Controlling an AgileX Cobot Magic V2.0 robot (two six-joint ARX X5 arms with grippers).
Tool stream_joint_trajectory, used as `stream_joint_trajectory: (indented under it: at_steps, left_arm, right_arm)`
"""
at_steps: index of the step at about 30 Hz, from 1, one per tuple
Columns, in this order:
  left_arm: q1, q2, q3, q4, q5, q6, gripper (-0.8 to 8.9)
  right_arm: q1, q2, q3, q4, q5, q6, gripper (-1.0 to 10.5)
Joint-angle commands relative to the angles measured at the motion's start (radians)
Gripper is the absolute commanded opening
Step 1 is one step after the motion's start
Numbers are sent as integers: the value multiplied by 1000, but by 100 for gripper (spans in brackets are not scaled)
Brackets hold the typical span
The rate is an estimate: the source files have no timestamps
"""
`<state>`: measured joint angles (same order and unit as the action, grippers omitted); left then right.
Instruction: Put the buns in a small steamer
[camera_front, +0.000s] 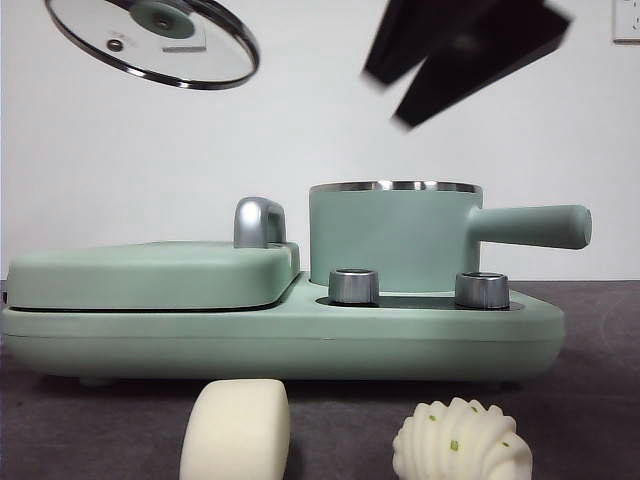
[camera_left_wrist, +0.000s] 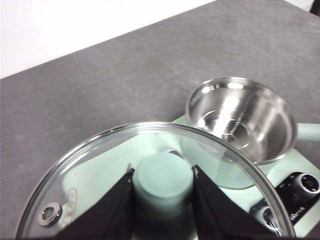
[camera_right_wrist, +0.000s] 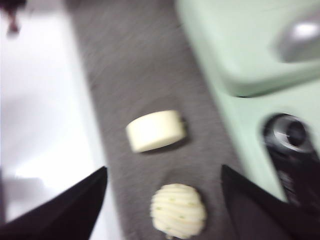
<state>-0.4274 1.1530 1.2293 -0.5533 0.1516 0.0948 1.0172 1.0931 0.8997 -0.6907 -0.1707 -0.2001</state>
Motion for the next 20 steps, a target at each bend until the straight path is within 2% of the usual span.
stream_joint_trajectory:
  at_steps: [1, 10, 14, 20]
  left_arm:
    - [19, -8, 16, 20, -2, 24, 16]
    - [81, -9, 16, 20, -2, 37, 16]
    - [95, -9, 16, 20, -2, 49, 15]
    - [109, -9, 16, 21, -2, 54, 15]
  right_arm:
    - [48, 73, 17, 21, 22, -77, 415]
    - [74, 300, 17, 176, 5, -99, 483]
    - [74, 375, 17, 207, -42, -100, 483]
    - [76, 466, 17, 278, -29, -100, 482]
